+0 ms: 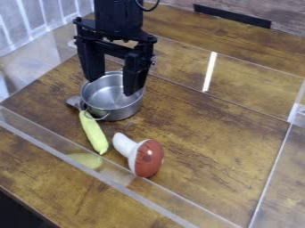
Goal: Put the mushroom in the silver pot
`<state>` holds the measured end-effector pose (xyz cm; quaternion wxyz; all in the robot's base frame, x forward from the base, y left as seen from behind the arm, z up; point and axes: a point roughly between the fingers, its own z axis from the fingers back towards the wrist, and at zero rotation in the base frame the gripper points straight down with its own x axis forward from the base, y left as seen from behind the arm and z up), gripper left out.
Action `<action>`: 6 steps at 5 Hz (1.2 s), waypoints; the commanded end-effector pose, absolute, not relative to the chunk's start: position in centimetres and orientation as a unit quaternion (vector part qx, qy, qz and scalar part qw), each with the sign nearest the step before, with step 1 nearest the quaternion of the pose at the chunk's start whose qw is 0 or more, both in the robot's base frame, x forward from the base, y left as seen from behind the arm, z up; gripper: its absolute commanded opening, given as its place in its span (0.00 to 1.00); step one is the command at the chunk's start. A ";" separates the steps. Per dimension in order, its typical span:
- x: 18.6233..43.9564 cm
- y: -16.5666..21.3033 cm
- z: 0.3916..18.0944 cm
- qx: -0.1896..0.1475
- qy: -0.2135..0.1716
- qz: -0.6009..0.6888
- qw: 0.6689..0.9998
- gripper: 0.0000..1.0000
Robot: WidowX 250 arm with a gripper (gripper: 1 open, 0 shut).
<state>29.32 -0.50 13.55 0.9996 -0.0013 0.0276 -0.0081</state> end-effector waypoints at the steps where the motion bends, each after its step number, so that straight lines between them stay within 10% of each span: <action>1: 28.9 -0.7 12.4 -0.005 0.040 0.014 0.999 1.00; 6: 30.6 -2.4 4.9 -0.040 0.034 0.024 0.998 1.00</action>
